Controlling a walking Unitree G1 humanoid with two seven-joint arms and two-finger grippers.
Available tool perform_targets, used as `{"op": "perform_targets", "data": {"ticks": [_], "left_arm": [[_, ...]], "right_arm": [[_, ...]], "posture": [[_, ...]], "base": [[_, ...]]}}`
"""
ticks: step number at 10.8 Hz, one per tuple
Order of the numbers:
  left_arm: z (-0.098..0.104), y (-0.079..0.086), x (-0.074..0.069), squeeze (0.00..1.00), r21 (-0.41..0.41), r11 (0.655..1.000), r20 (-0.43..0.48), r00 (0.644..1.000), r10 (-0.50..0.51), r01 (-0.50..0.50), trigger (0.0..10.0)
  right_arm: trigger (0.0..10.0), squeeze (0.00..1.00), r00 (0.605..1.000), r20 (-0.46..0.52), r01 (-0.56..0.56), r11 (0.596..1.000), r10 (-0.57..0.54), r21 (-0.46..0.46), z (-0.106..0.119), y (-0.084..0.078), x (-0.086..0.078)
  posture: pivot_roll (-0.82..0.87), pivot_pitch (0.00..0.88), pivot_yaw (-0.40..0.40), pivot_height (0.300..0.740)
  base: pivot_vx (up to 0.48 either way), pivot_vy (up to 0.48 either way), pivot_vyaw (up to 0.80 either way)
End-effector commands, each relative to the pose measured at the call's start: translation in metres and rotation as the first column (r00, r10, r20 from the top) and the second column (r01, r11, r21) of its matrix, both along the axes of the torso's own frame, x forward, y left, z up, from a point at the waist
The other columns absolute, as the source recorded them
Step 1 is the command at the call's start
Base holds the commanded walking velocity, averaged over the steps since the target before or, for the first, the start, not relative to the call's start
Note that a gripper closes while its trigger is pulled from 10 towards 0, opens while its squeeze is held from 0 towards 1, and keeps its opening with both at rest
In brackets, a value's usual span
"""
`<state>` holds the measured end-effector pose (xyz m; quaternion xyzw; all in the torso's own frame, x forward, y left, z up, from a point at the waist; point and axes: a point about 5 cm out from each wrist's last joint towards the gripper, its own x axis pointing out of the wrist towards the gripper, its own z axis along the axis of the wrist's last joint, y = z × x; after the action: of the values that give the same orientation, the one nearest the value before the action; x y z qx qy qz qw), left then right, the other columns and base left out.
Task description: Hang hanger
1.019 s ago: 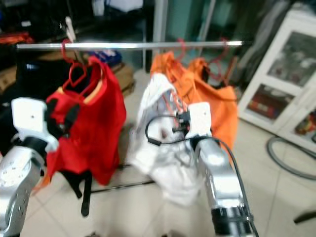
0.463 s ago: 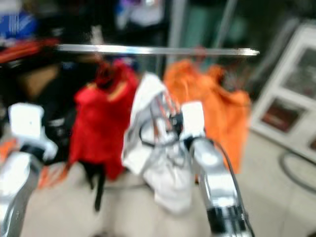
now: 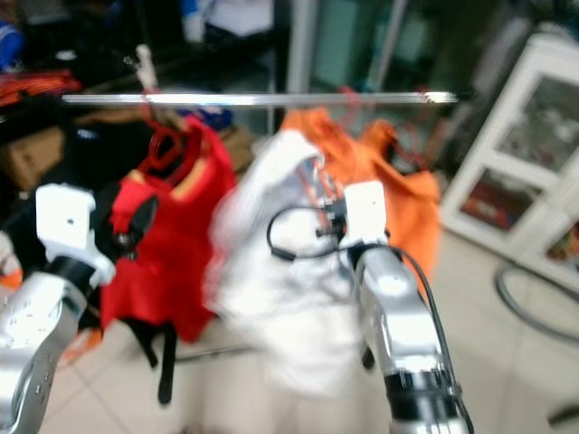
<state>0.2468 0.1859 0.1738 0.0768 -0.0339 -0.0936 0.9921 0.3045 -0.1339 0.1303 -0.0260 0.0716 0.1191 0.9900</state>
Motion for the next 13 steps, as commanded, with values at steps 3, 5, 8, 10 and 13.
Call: {"op": "perform_targets", "data": {"ticks": [3, 5, 8, 10, 13], "left_arm": [[-0.001, 0.001, -0.002, 0.00, 0.007, 1.000, -0.003, 1.000, 0.001, -0.001, 10.0], [-0.002, 0.001, -0.003, 0.00, 0.009, 1.000, -0.009, 1.000, -0.008, 0.009, 10.0], [-0.005, 0.001, -0.002, 0.00, 0.010, 0.999, -0.052, 0.998, -0.035, 0.036, 10.0], [-0.007, -0.005, -0.007, 0.00, 0.010, 0.995, -0.061, 0.994, -0.095, 0.095, 10.0], [-0.004, -0.016, -0.012, 0.00, 0.016, 0.962, -0.065, 0.960, -0.271, 0.273, 10.0]], "right_arm": [[10.0, 0.00, 0.995, 0.080, -0.055, 0.998, 0.055, -0.008, 0.016, 0.011, 0.003], [10.0, 0.00, 0.995, 0.077, -0.062, 0.998, 0.064, -0.032, 0.014, 0.015, 0.004], [10.0, 0.00, 0.999, 0.010, -0.032, 0.994, 0.033, -0.102, 0.006, 0.019, 0.008], [10.0, 0.00, 1.000, -0.015, -0.003, 0.993, 0.001, -0.120, 0.006, 0.023, 0.018], [10.0, 0.00, 0.998, 0.029, -0.047, 0.997, 0.049, -0.065, 0.031, 0.034, 0.040]], "posture": [[-0.01, 0.000, -0.046, 0.740], [0.00, 0.000, -0.047, 0.740], [0.00, 0.000, -0.043, 0.740], [0.00, 0.000, -0.042, 0.740], [0.02, 0.000, -0.049, 0.740]], "base": [[0.379, 0.000, 0.00], [0.354, 0.000, 0.00], [0.000, 0.000, 0.00], [0.000, 0.000, 0.00], [0.000, 0.000, 0.00]]}}
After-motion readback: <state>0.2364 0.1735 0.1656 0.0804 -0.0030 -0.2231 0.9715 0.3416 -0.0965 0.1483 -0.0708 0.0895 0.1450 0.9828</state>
